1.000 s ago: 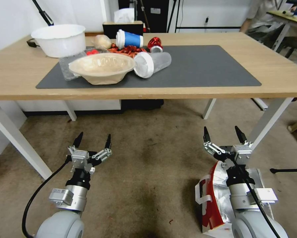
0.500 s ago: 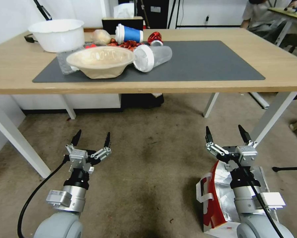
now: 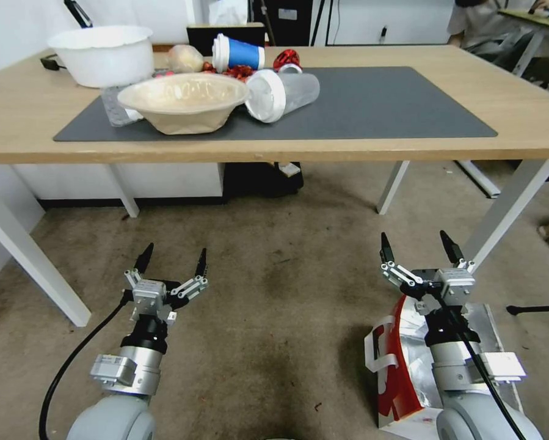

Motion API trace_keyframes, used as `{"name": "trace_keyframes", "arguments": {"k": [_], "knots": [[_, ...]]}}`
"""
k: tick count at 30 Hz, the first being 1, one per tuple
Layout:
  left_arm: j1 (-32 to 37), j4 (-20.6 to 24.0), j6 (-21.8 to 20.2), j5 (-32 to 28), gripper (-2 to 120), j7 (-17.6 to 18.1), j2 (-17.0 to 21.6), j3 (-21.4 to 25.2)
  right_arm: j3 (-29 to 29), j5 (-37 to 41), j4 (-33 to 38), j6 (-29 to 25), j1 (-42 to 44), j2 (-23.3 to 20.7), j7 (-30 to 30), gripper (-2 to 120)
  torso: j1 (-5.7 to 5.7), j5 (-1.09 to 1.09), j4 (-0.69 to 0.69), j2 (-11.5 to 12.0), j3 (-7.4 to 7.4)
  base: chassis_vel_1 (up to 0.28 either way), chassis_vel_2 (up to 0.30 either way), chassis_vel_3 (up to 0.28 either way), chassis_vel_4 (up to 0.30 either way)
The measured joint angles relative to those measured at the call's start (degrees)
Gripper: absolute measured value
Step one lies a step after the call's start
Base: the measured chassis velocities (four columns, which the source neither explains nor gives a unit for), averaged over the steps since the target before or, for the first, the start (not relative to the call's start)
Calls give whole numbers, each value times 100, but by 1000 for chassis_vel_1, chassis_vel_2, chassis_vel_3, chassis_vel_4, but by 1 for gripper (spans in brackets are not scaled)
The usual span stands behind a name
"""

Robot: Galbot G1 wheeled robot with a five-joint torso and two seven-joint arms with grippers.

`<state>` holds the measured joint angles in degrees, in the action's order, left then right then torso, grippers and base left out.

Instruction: Pick up the food delivery bag from the floor and place it on the table.

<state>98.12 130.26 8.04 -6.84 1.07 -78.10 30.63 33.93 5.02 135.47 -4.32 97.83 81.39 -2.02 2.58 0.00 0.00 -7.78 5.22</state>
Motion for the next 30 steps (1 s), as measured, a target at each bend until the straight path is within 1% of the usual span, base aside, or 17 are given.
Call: {"name": "trace_keyframes", "arguments": {"k": [2, 8, 10, 12, 14, 16, 17, 18, 20, 21, 24, 25, 27, 30], "knots": [[2, 0, 2, 6, 100, 0, 14, -2, 5, 7, 3, 2, 0, -2, 0, 100, -3, 0, 0, 18, -16, 0, 0, 0, 0], [13, 3, 4, 34, 100, 3, 83, -29, 31, 51, 23, 4, 19, 6, 20, 100, -18, 0, 0, 190, -172, 0, 0, 0, 0], [13, 3, 4, 33, 100, 4, 87, -29, 30, 51, 23, 4, 19, 10, 20, 100, -20, 0, 0, 200, -182, 0, 0, 0, 0], [14, 3, 3, 32, 100, 14, 98, -29, 23, 51, 23, 3, 18, 43, 23, 100, -32, 0, 0, 282, -251, 0, 0, 0, 0], [13, 3, 3, 30, 100, 17, 99, -29, 23, 51, 23, 1, 19, 47, 32, 100, -34, 0, 0, 303, -269, 0, 0, 0, 0], [4, 1, 2, 24, 100, 24, 97, -29, 23, 51, 23, -2, 28, 55, 45, 100, -38, 0, 0, 373, -335, 0, 0, 0, 0], [4, 1, 2, 24, 100, 24, 97, -29, 23, 51, 23, -2, 28, 55, 45, 100, -38, 0, 0, 373, -335, 0, 0, 0, 0], [-1, -6, 1, 20, 100, 25, 91, -34, 23, 51, 23, -3, 32, 62, 47, 100, -39, 0, 0, 416, -378, 0, 0, 0, 0], [-6, -8, 0, 19, 100, 25, 84, -49, 25, 51, 23, -3, 40, 67, 48, 100, -43, 0, 0, 468, -427, 0, 0, 0, 0], [-6, -8, 0, 19, 100, 25, 84, -49, 25, 51, 23, -3, 40, 67, 48, 100, -43, 0, 0, 468, -427, 0, 0, 0, 0], [-18, -5, -8, 18, 100, 26, 66, -77, 32, 51, 23, -4, 55, 70, 47, 100, -44, 0, 0, 552, -508, 0, 0, 0, 0], [-18, -5, -8, 18, 100, 26, 66, -77, 32, 51, 23, -4, 55, 70, 47, 100, -44, 0, 0, 552, -508, 0, 0, 0, 0], [-19, -7, -11, 18, 100, 25, 41, -100, 40, 51, 23, -9, 68, 73, 47, 100, -60, 0, 0, 624, -522, 0, 0, 0, 0], [-13, -21, -11, 18, 100, 26, 35, -103, 40, 51, 23, -12, 74, 77, 49, 100, -67, 0, 0, 644, -521, 0, 0, 0, 0]]}}
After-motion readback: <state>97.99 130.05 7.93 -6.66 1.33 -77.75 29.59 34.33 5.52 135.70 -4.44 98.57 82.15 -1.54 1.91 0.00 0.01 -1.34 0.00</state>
